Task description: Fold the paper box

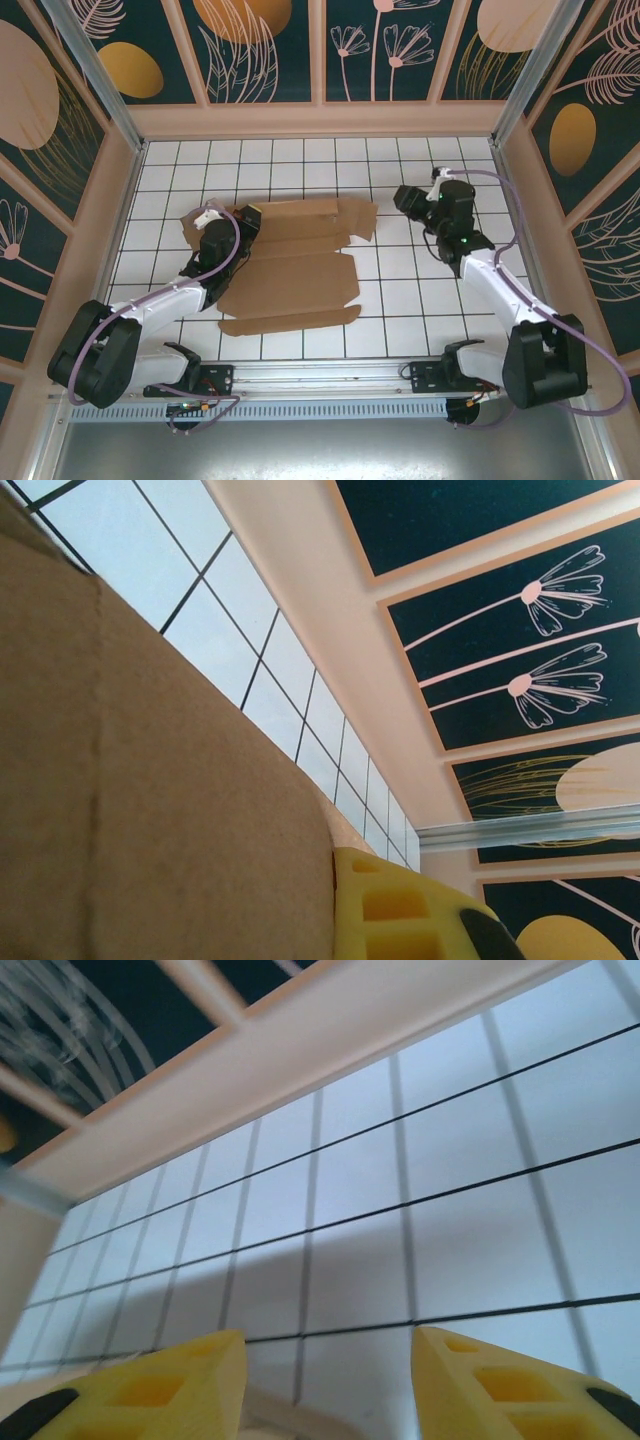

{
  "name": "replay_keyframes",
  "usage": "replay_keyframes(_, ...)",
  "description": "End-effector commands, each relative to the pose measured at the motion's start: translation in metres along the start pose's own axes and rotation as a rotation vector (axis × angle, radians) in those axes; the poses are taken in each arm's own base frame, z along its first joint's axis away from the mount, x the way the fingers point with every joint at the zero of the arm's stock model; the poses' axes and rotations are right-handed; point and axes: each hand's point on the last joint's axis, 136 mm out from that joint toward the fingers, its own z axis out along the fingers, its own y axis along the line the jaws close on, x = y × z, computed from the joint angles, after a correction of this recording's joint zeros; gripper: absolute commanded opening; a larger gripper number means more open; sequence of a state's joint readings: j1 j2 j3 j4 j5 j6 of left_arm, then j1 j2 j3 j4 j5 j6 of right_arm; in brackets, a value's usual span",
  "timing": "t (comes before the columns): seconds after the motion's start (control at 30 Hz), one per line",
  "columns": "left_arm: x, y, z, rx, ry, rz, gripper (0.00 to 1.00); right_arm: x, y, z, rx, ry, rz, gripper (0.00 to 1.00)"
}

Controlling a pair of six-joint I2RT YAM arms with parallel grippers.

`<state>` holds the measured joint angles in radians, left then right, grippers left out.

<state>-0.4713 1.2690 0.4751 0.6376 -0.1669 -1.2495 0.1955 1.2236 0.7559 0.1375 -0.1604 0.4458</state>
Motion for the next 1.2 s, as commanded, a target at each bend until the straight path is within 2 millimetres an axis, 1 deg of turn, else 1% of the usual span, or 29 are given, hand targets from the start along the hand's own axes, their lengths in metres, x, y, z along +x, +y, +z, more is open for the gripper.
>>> replay_keyframes(0.0, -0.001, 0.003, 0.003, -0.021, 0.003, 0.041, 0.0, -0.01, -0.029, 0.017, 0.108, 0.0, -0.055, 0.49)
replay_keyframes(0.13, -0.002, 0.001, 0.003, -0.015, 0.005, 0.038, 0.0, 0.002, -0.039, 0.05, 0.089, 0.078, -0.178, 0.53)
replay_keyframes(0.2, -0.002, 0.003, 0.003, -0.02, 0.007, 0.032, 0.0, 0.009, -0.041, 0.067, 0.056, 0.127, -0.211, 0.53)
replay_keyframes(0.3, -0.003, 0.002, 0.006, -0.017, 0.011, 0.023, 0.0, 0.024, -0.034, 0.085, -0.036, 0.187, -0.268, 0.52)
replay_keyframes(0.33, -0.003, 0.001, 0.007, -0.017, 0.014, 0.02, 0.0, 0.03, -0.028, 0.089, -0.087, 0.211, -0.288, 0.52)
replay_keyframes(0.4, -0.003, -0.001, 0.009, -0.011, 0.02, 0.018, 0.0, 0.042, -0.023, 0.096, -0.141, 0.25, -0.324, 0.51)
replay_keyframes(0.47, -0.002, -0.002, 0.01, -0.009, 0.027, 0.013, 0.0, 0.054, -0.011, 0.097, -0.22, 0.283, -0.36, 0.51)
replay_keyframes(0.53, -0.003, -0.003, 0.011, -0.003, 0.031, 0.007, 0.0, 0.066, 0.0, 0.095, -0.264, 0.315, -0.383, 0.49)
replay_keyframes(0.67, -0.003, -0.007, 0.015, 0.011, 0.044, -0.022, 0.0, 0.092, 0.026, 0.082, -0.355, 0.357, -0.423, 0.47)
replay_keyframes(0.77, -0.001, -0.009, 0.017, 0.026, 0.068, -0.063, 0.0, 0.104, 0.041, 0.073, -0.386, 0.359, -0.464, 0.47)
replay_keyframes(0.83, 0.002, -0.014, 0.019, 0.05, 0.098, -0.099, 0.0, 0.106, 0.043, 0.069, -0.383, 0.347, -0.468, 0.47)
replay_keyframes(1.0, 0.007, -0.024, 0.024, 0.044, 0.192, -0.169, 0.0, 0.1, 0.036, 0.066, -0.334, 0.318, -0.489, 0.51)
replay_keyframes(1.07, 0.009, -0.021, 0.027, -0.01, 0.24, -0.178, 0.0, 0.096, 0.03, 0.067, -0.306, 0.311, -0.492, 0.53)
replay_keyframes(1.17, 0.013, -0.021, 0.033, -0.093, 0.305, -0.127, 0.0, 0.092, 0.027, 0.066, -0.311, 0.3, -0.496, 0.53)
